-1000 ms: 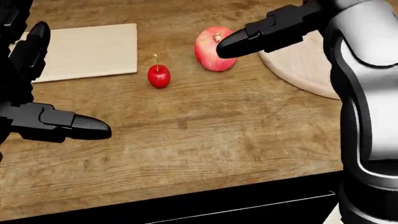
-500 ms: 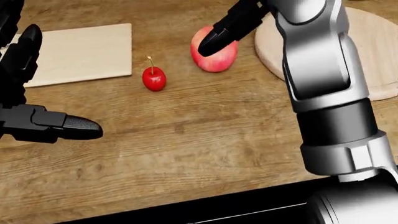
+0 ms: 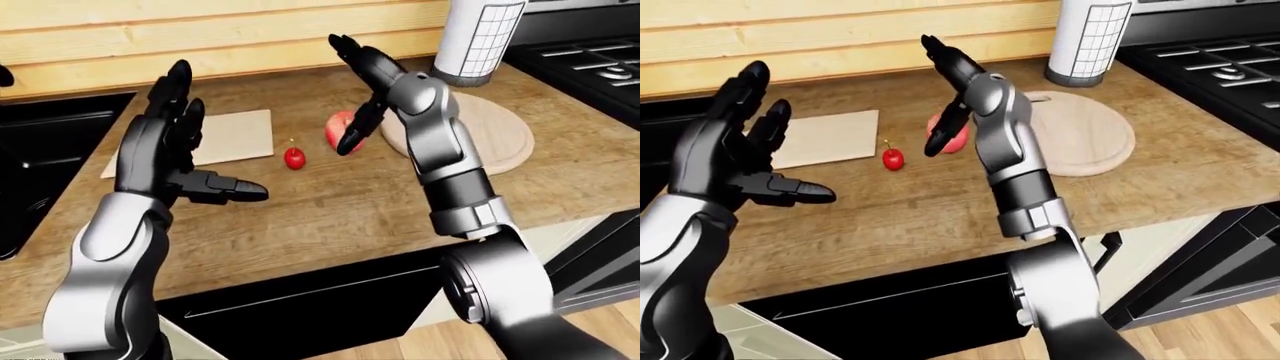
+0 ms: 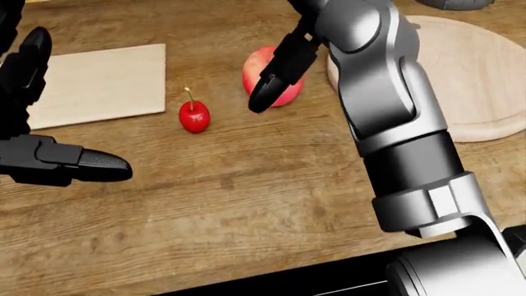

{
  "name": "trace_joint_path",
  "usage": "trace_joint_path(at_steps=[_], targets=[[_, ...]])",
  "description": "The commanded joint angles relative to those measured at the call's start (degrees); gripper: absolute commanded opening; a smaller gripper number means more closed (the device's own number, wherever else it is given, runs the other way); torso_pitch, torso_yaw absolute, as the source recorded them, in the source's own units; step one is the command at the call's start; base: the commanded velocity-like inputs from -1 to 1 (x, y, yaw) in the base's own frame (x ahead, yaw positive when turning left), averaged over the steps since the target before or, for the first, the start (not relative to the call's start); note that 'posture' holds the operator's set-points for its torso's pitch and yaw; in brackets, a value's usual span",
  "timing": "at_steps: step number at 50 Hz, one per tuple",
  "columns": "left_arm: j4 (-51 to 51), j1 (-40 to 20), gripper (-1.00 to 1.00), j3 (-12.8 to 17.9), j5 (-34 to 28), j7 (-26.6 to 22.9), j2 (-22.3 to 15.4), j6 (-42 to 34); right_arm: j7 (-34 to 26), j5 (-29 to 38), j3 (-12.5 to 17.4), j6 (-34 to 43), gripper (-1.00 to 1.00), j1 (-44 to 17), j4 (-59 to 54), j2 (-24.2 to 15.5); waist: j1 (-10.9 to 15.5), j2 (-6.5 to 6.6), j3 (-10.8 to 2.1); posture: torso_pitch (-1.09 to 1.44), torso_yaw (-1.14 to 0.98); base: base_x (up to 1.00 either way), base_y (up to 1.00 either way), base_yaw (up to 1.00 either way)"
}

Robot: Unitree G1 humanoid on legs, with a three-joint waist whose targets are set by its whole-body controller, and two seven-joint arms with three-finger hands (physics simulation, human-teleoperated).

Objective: Place the cherry and the pomegranate on separate cutting boards.

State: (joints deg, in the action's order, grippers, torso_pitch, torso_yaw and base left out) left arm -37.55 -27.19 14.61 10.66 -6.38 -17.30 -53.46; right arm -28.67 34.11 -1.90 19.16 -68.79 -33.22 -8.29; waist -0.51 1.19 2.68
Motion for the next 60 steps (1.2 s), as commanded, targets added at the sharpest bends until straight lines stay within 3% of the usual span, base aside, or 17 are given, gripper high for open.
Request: trace_joint_path(at_steps=[1,6,12,31,41,49,56,60], targets=[[-1.3,-1.3,1.00,0.7,-0.1,0.2,-0.6,1.7,-1.9,2.1,0.0,-1.3,1.00,-2.2,2.3,-0.5,0.0,0.15,-1.65,0.00,0.00,0.00,0.00,0.00],[-2.0,-0.9,1.00,1.0,0.2,0.1,-0.7,1.4,-2.9,4.9,0.0,-2.8,1.00,-2.9,0.4,0.5,-0.1,0.32,-1.58,0.00,0.00,0.00,0.00,0.00],[-2.2,-0.6,1.00,1.4,0.5,0.1,-0.9,1.4,1.2,6.2,0.9,-5.0,1.00,-5.7,-6.7,0.5,-0.2,0.55,-1.66,0.00,0.00,0.00,0.00,0.00],[-2.3,-0.5,1.00,1.4,0.7,0.4,-0.8,1.8,9.7,4.7,1.2,-11.0,1.00,-12.2,-26.1,-0.3,-0.1,0.76,-2.00,0.00,0.00,0.00,0.00,0.00],[-2.5,0.2,1.00,1.7,1.0,0.3,-0.8,2.2,12.5,4.8,1.2,-12.3,1.00,-13.2,-29.8,-0.1,0.1,0.74,-2.17,0.00,0.00,0.00,0.00,0.00],[-2.0,0.0,1.00,1.6,1.1,0.4,-0.9,2.4,14.2,4.3,1.3,-13.2,0.69,-13.7,-32.1,0.0,0.1,0.70,-2.25,0.00,0.00,0.00,0.00,0.00],[-2.5,0.0,1.00,1.8,1.3,0.5,-1.0,2.0,14.8,4.7,0.9,-13.6,0.18,-13.1,-32.4,0.4,0.1,0.67,-2.33,0.00,0.00,0.00,0.00,0.00],[-2.2,0.3,1.00,1.9,1.4,0.4,-1.0,2.5,14.8,5.2,0.6,-13.7,0.10,-12.5,-32.1,0.8,0.2,0.67,-2.33,0.00,0.00,0.00,0.00,0.00]])
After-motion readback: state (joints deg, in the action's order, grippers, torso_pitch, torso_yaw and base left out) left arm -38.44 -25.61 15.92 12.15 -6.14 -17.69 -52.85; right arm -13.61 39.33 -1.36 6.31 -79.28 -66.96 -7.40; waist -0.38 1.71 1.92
